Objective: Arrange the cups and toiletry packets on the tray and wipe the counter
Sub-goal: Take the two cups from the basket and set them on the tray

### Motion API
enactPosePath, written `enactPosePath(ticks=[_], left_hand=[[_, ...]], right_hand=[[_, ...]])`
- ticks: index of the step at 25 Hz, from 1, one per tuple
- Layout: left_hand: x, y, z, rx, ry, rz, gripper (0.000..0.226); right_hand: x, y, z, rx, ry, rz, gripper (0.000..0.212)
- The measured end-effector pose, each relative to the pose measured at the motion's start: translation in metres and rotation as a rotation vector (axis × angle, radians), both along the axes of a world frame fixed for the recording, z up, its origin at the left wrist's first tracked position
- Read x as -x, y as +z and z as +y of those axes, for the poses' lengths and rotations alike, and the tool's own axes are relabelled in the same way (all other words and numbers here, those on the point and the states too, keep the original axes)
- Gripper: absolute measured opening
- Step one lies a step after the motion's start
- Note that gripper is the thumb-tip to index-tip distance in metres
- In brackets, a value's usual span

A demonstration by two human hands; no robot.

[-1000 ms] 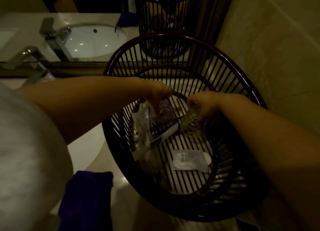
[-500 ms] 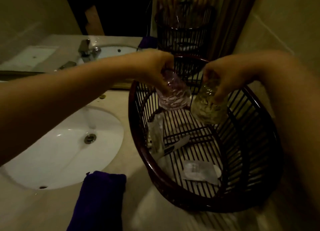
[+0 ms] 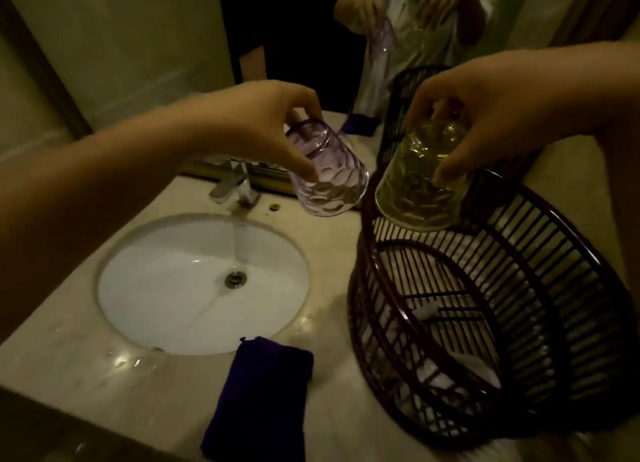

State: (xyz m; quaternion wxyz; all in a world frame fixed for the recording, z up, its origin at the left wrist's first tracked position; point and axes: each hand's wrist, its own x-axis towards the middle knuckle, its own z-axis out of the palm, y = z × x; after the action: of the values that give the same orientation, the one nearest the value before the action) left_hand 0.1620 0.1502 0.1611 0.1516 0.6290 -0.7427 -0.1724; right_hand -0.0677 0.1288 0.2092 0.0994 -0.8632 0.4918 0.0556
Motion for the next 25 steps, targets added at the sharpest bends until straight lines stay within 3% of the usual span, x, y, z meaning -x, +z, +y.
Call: enactPosePath(ticks=[7, 15, 25], left_hand=[[-0.149, -0.015, 0.08, 0.017, 0.152, 0.04, 0.051], [-0.321, -0.057, 0.171, 0.023, 0.307, -0.009, 0.067], [-0.475, -0.104, 0.161, 0.091, 0.487, 0.074, 0.067]], right_hand=[[-0.147, -0.017, 0.056, 0.031, 0.158, -0.117, 0.063], [-0.336, -0.084, 0.104, -0.022, 0.292, -0.232, 0.061], [-0.476, -0.127, 0.069, -0.02, 0.314, -0.371, 0.063]])
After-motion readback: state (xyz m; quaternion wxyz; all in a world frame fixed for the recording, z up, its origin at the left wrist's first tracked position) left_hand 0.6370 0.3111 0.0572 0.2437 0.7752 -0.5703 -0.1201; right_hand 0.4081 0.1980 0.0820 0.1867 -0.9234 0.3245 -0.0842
